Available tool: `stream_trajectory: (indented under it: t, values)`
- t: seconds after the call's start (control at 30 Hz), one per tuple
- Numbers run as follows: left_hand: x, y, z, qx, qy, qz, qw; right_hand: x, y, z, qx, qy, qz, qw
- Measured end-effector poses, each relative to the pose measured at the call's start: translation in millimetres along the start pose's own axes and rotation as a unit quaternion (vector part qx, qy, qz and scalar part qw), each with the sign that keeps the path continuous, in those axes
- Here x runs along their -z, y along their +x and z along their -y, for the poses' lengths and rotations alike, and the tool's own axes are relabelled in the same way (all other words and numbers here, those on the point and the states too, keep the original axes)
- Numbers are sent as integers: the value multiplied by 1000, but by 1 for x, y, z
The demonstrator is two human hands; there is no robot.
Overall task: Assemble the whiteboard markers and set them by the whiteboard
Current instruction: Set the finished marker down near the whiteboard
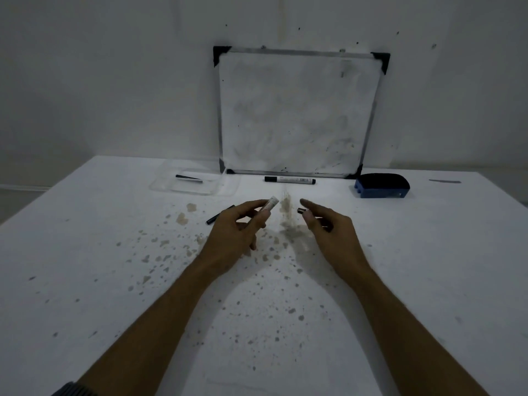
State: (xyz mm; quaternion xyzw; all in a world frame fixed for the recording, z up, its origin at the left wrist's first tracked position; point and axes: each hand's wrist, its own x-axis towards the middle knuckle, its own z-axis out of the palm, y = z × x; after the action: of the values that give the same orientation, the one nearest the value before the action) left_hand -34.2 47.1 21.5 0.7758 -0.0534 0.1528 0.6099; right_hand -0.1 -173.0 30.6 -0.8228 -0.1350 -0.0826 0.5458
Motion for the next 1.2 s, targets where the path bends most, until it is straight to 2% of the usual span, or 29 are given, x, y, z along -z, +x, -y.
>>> stream_trajectory:
  t: [0.13,0.3,0.6,0.77,1.2]
  values:
    - [0,-2,5,-12,10,16,1000,-3,-1,4,-62,183,-20,981]
    - [-3,-4,7,-21,33,48,998,-9,0,-1,-87,263,-20,961]
    - [-3,-2,10,-40,93,56,993,-13,-4,3,-28,189,-5,982]
    - [-4,-3,7,-28,81,47,995,-15,-4,1,-3,153,-6,988]
    - [2,2,17,-1,73,132,989,-6,-3,-5,48,105,56,992]
